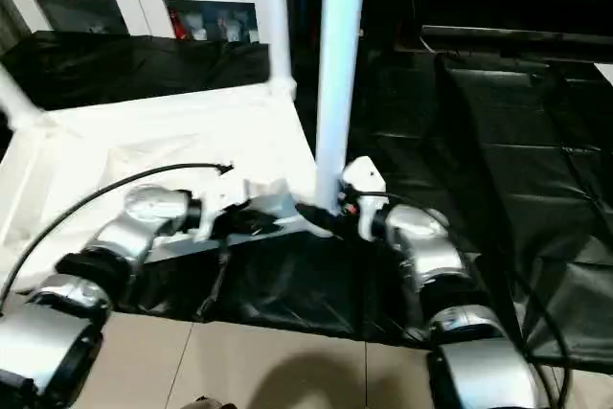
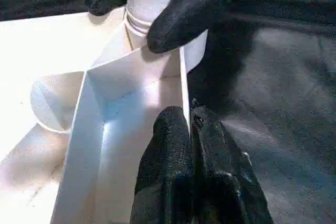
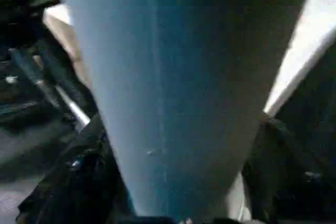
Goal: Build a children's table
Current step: Rotate leg to tighten
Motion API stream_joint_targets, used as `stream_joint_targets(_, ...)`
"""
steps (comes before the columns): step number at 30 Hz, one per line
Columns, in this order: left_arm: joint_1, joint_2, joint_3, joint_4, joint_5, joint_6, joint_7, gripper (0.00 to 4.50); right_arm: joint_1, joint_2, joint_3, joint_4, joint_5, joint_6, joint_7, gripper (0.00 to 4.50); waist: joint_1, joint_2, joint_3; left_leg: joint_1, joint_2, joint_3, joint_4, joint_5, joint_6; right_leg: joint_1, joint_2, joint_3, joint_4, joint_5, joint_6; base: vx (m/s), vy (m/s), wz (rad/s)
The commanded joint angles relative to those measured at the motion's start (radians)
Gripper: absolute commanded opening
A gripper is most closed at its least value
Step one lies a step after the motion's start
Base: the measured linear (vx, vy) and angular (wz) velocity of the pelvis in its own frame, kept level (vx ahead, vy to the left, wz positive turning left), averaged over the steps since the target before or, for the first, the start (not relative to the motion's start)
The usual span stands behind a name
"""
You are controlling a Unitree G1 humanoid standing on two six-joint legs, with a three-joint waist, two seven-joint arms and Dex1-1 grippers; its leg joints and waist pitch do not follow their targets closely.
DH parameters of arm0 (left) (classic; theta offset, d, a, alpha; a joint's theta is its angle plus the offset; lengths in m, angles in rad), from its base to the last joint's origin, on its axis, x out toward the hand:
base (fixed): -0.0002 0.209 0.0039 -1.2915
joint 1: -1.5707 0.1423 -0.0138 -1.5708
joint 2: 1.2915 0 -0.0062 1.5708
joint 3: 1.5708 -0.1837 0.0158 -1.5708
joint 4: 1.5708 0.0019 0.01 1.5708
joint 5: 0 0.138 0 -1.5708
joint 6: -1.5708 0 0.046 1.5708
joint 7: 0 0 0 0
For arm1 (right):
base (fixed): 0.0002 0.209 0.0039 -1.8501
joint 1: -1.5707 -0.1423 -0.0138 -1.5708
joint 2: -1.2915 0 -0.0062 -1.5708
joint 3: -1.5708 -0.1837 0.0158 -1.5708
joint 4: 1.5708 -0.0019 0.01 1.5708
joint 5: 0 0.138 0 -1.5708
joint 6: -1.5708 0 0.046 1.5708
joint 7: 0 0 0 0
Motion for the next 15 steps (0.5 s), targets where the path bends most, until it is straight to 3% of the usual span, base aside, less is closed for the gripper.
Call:
stream_joint_targets(1,0.012,0.008,-0.023,-0.002,0.005,-0.017,-0.059,0.00,-0.011,-0.003,0.034,0.007,-0.003,0.024,0.075,3.06,0.005,-0.017,-0.066,0.012,0.032,-0.012,-0.060,-0.189,0.109,0.052,-0.061,0.047,-0.066,-0.098,-0.276,0.000,0.000,0.00)
stream_joint_targets(3,0.012,0.014,-0.023,-0.004,0.000,-0.015,-0.078,0.00,-0.013,-0.003,0.033,0.010,0.001,0.025,0.095,2.96,0.004,-0.020,-0.066,0.012,0.032,-0.012,-0.061,-0.185,0.107,0.050,-0.059,0.047,-0.066,-0.096,-0.277,0.000,0.000,0.00)
stream_joint_targets(11,0.006,0.027,-0.021,0.004,0.000,-0.019,-0.091,0.00,-0.012,0.004,0.035,0.016,0.004,0.023,0.133,2.57,0.006,-0.016,-0.071,0.010,0.032,-0.012,-0.055,-0.140,0.125,0.051,-0.059,0.046,-0.054,-0.015,-0.294,0.000,0.000,0.00)
stream_joint_targets(15,-0.002,0.017,-0.019,0.016,0.020,-0.002,-0.007,0.00,0.016,0.026,0.018,-0.005,0.012,0.028,0.058,2.56,0.006,-0.016,-0.067,0.013,0.034,-0.012,-0.057,-0.167,0.115,0.047,-0.059,0.046,-0.060,-0.056,-0.286,0.000,0.000,0.00)
